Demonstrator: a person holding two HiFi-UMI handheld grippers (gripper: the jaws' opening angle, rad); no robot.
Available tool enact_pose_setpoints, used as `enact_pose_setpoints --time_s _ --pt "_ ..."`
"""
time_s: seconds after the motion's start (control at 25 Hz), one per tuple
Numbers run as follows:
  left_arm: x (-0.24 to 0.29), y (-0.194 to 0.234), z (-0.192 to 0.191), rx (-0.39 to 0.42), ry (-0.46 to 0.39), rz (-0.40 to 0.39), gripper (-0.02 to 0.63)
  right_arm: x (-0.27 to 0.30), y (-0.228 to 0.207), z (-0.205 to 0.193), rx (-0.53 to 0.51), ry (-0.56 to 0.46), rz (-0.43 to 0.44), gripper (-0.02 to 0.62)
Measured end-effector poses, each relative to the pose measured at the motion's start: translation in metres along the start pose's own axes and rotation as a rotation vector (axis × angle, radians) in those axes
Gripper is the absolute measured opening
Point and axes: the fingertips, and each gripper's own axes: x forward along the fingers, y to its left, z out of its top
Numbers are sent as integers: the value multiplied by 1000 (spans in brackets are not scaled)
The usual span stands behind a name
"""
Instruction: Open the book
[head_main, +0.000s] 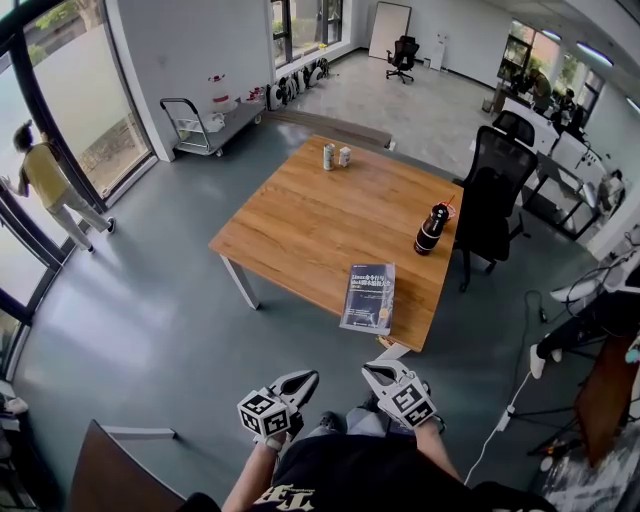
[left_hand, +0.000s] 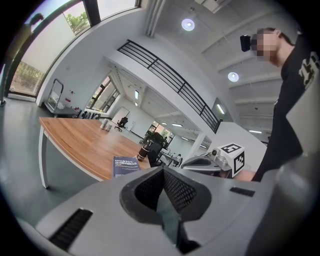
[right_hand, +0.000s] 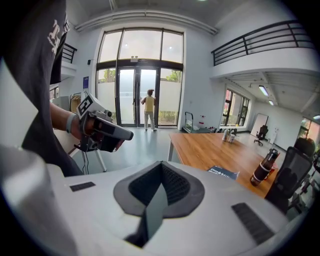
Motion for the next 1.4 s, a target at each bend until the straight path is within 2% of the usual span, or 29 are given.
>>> enact_pose_setpoints --time_s 0.28,0.84,1.4 --pt "24 -2 -2 16 48 -36 6 2 -12 -8 20 5 -6 -12" --pt "77 -6 2 19 101 -39 6 -3 -63 -22 51 -7 -16 -12" --pt "143 -17 5 38 148 -58 6 -27 -145 -58 126 -16 -100 -12"
